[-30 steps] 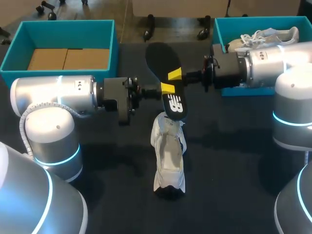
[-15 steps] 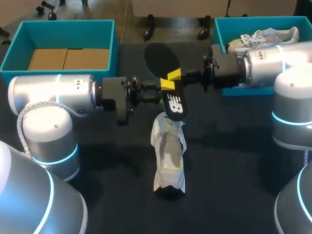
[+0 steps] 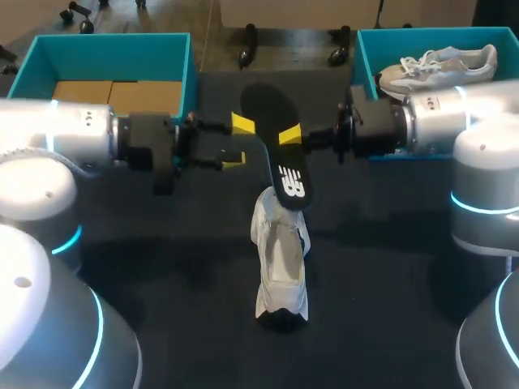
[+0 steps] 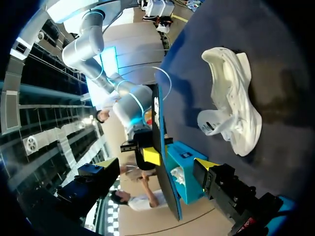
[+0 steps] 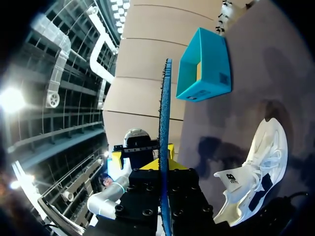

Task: Take the shoe out of the shoebox, open the shoe tongue, remove and reinsert the insole, then place the shoe into the shoebox

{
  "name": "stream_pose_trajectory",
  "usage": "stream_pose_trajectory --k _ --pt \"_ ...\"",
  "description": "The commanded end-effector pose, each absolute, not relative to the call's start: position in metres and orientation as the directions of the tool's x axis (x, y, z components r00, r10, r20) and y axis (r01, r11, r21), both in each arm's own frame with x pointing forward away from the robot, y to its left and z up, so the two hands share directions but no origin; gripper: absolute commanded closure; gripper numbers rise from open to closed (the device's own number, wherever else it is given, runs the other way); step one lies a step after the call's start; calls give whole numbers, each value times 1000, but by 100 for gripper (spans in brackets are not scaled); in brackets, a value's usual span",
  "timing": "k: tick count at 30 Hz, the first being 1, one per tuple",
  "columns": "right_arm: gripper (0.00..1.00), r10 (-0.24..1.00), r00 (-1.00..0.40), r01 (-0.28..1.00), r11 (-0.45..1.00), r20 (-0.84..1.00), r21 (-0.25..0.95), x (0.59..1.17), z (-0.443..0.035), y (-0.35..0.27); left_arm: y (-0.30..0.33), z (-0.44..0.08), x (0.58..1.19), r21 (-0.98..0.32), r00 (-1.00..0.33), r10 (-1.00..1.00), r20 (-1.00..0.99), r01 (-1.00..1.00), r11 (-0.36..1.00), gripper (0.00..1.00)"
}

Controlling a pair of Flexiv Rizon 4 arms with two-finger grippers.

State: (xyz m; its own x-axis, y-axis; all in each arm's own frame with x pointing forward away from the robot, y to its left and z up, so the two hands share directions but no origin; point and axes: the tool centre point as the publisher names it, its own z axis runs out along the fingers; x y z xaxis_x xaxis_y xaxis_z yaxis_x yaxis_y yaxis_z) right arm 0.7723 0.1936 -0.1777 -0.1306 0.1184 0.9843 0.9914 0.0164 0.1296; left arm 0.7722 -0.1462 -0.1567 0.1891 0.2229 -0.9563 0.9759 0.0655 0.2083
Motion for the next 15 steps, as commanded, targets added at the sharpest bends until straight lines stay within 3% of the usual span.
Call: stream_pose_trajectory --k 1,8,10,15 --pt "100 111 -129 992 13 985 128 773 -186 199 -119 -144 777 193 165 319 -933 979 60 0" --pt "100 111 -128 992 13 986 127 774 -187 200 -109 -135 794 131 90 463 -882 990 57 0" --pt "100 111 -128 992 13 986 127 774 -187 200 -110 -130 798 227 173 564 -808 974 27 0" --pt "100 111 -128 992 13 986 127 774 -187 200 -110 -130 798 227 173 564 -808 974 27 0"
